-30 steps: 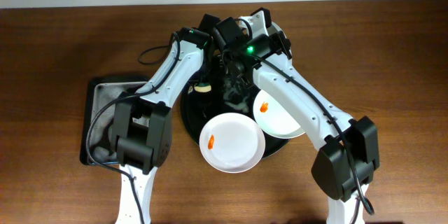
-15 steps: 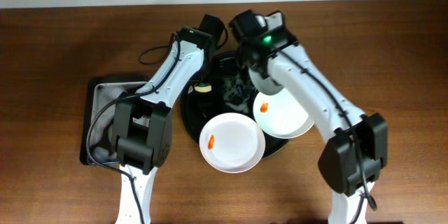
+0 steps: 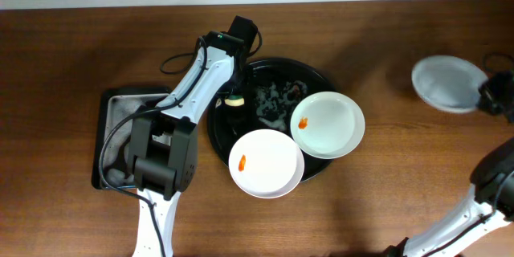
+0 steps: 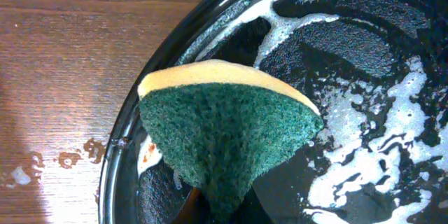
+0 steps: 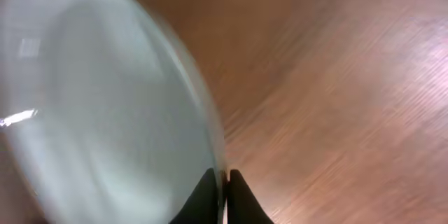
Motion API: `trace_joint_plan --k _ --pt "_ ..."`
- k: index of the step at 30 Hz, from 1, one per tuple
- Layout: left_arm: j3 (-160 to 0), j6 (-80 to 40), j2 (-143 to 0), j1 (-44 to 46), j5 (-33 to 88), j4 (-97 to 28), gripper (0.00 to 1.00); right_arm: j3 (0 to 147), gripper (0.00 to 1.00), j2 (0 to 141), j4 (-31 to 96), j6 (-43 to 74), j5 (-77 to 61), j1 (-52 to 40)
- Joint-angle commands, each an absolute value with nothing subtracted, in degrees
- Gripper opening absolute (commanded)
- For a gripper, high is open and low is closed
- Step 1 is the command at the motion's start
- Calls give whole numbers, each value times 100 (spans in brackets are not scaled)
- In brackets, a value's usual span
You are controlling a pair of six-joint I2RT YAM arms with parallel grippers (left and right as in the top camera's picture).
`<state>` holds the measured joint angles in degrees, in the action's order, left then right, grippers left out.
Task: Clean dirty plates on tray and stack at the side
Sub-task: 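Carry the plate right and set it on the table with the right gripper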
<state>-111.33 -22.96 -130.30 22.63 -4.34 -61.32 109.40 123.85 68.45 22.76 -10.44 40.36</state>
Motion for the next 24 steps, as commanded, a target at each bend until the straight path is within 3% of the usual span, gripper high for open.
trace_joint_plan --k 1,3,5,7,10,12,13,16,18,20,24 --pt "-11249 -2217 -13050 2233 -261 -6123 0 10396 9 12429 6455 2344 -917 4213" --pt "-11249 -2213 -13050 2235 -228 -6128 0 10103 10 12427 6211 2167 -858 4202" --pt "-11251 -1957 -13050 2233 23 -6143 0 10106 19 12256 6211 1865 -1332 4202" --pt "-11257 -1726 -12943 2233 193 -6156 0 10106 41 11618 6278 1109 -2698 4082" --pt "-11260 -1057 -12173 2228 532 -6246 0 10106 57 9953 6504 963 -3063 3376" --pt "-11260 -943 -11380 2021 515 -6689 0 10106 93 8779 6753 965 -3063 2644" --pt "-11260 -777 -10991 1798 506 -6976 0 10106 99 8466 6801 967 -3065 2432" --pt "-11249 -716 -10335 580 -244 -8086 0 10106 99 7953 7081 943 -3275 1946" --pt "-10488 -716 -10337 -318 -309 -7883 0 10103 99 7959 7363 502 -3540 1564" --pt "-8895 -716 -10344 -856 -443 -6654 0 10103 99 7959 7417 447 -3463 1063" --pt "-6705 -679 -10403 -1083 -585 -4069 0 10103 99 7988 7419 449 -3013 322"
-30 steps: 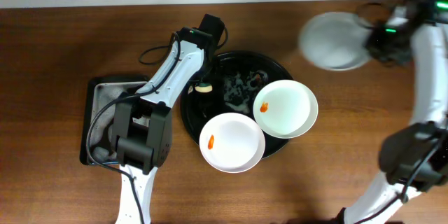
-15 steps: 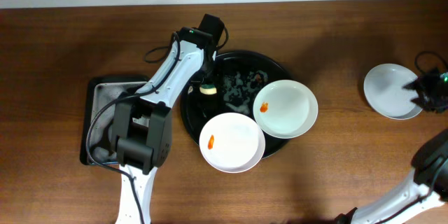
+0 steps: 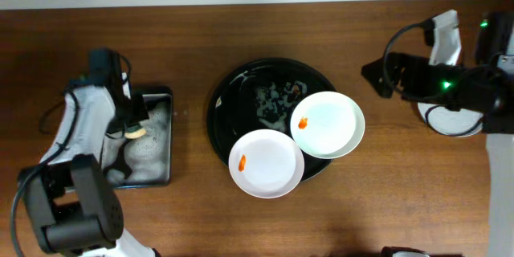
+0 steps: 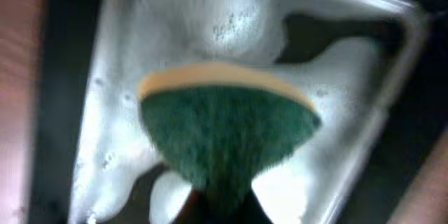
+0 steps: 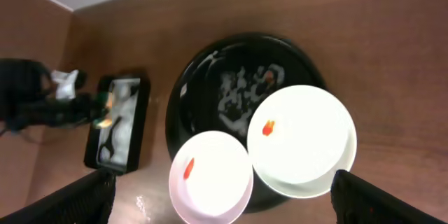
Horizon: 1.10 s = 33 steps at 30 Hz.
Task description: Clean dirty plates on tray and stack at the side
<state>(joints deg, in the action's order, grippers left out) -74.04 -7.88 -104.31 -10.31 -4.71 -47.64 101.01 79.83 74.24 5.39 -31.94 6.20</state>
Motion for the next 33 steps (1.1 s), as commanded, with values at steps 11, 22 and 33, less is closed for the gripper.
trace_joint_plan --k 11,22,33 --pt "-6086 -489 -9393 -1083 248 -3083 2 10103 99 8051 7422 517 -2777 -303" --pt "-7063 -521 -9688 -1072 672 -4407 0 10099 99 8263 7876 1151 -1765 -298" --pt "-7721 -707 -9338 1796 1981 -2786 0 6646 69 8986 5745 2003 -985 486"
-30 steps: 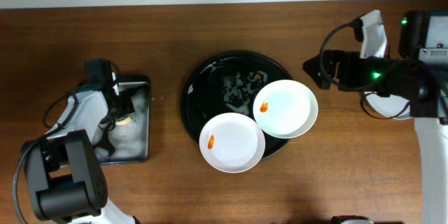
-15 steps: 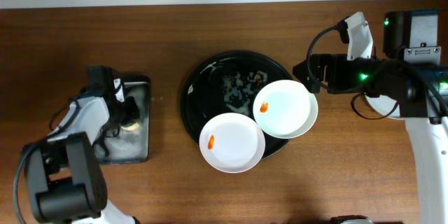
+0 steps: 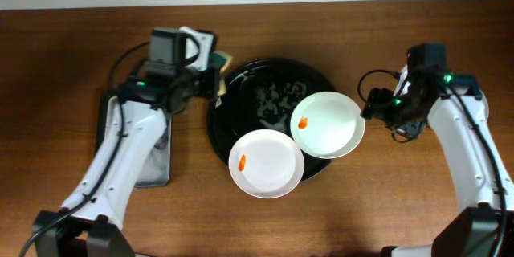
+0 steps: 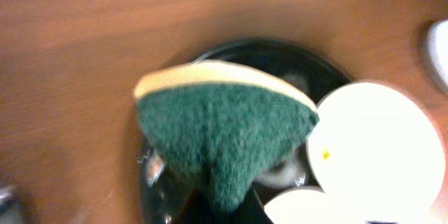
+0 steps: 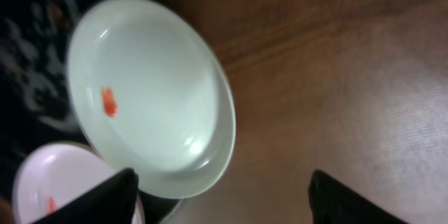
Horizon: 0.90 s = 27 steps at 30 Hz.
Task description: Clean dirty plates on tray and stack at the side
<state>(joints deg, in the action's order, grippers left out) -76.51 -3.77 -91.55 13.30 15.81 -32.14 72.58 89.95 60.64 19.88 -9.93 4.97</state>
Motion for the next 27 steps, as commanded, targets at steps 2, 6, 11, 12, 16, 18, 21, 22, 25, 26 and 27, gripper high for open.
trace_joint_plan --k 2,6,11,12,16,18,21,22,25,26,27 --pt "-7721 -731 -9679 2213 2145 -2403 0 6025 52 9050 5089 1999 -1057 489" --pt "-7721 -729 -10440 3026 2189 -1697 0 5415 33 9164 4034 2049 -1356 489" --pt "-7719 -729 -10916 3347 2561 -1470 20 5404 8 9682 3658 2045 -1804 484" --pt "-7719 -729 -10919 3350 2571 -1437 16 5404 7 9682 3658 2045 -1802 484" --pt "-7719 -751 -11080 3446 2565 -1400 6 5415 7 9668 3664 2043 -1776 148" --pt "-7719 -858 -11231 3476 2552 -1391 4 5535 4 9609 3820 2047 -1636 113" --pt "-7721 -858 -11251 3472 2550 -1299 4 6110 4 9452 4383 2038 -775 110" --pt "-7721 -858 -11251 3472 2541 -1253 4 6206 4 9452 4460 2038 -648 71" --pt "-7719 -941 -11251 3479 2438 -1238 4 6340 4 9452 4473 2049 97 -314" --pt "-7719 -939 -11251 3479 2414 -1238 4 6399 4 9452 4473 2139 377 -425" --pt "-7719 -941 -11251 3479 2390 -1238 4 6473 4 9454 4473 2204 781 -550"
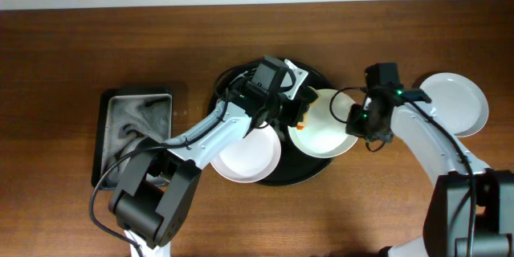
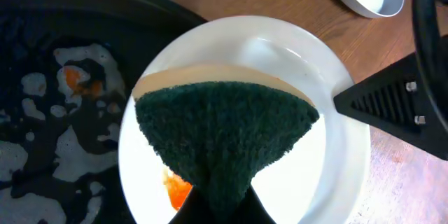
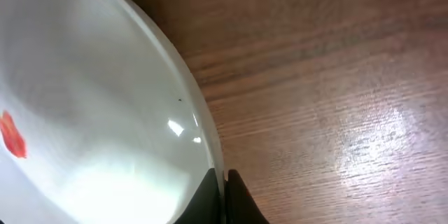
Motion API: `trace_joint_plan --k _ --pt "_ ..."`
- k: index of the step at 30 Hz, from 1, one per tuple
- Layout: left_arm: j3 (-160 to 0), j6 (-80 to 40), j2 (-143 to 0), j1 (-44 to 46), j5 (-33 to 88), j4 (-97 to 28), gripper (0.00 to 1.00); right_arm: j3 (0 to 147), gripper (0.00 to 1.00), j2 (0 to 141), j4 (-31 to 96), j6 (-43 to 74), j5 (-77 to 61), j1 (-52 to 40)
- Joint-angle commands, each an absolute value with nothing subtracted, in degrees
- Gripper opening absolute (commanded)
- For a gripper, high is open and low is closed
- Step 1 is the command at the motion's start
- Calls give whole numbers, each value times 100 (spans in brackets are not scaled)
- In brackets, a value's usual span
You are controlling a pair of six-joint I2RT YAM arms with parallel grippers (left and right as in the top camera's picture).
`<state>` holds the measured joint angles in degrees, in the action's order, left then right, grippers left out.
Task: Clean dirty plates on tray and stack at the side
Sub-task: 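Scrub the plate held by the right gripper with the left sponge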
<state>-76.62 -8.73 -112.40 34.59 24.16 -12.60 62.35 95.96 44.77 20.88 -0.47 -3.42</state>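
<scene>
A white dirty plate with an orange stain lies on the right side of the black round tray. My left gripper is shut on a green-and-yellow sponge, which sits over this plate beside the stain. At the plate's right rim my right gripper is shut on the edge of the dirty plate. A second white plate rests on the tray's front left, partly under the left arm. Off the tray at the far right lies a clean white plate.
A black rectangular basin with soapy water stands on the left of the wooden table. Foam and orange scraps smear the tray's floor. The two arms meet over the tray's right half.
My left gripper has moved with the sponge from the tray's far left edge to over the right plate. My right gripper, open beside that plate, is now shut on its rim.
At first the sponge was on the foamy tray while my right gripper held a white plate at the far right. Then the sponge was in the soapy basin and the right gripper stood open. Later both came to the tray; now both are at the stained plate.
</scene>
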Motion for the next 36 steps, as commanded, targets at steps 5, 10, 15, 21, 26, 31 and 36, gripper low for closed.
trace_joint_plan --k 5,10,15,21,26,31,36 --pt "-7719 -2056 -11596 3557 2320 -1087 3 6495 4 9459 4482 2327 1122 -810" --pt "-7719 -2792 -11839 3793 2773 -963 2 6495 4 9459 4493 2327 1125 -810" --pt "-7719 -3260 -12398 3922 3240 -515 1 6497 4 9459 4595 2327 1251 -836" --pt "-7719 -3256 -12516 3920 2635 -952 0 6580 4 9454 4685 2322 1275 -836" --pt "-7721 -3258 -12534 3806 2086 -1243 0 6646 4 9452 4786 2322 1319 -836" --pt "-7721 -3299 -12534 3721 1750 -1295 0 6646 4 9452 4807 2324 1363 -843" --pt "-7721 -3297 -12534 3721 1649 -1345 0 6643 4 9454 4807 2327 1356 -823"
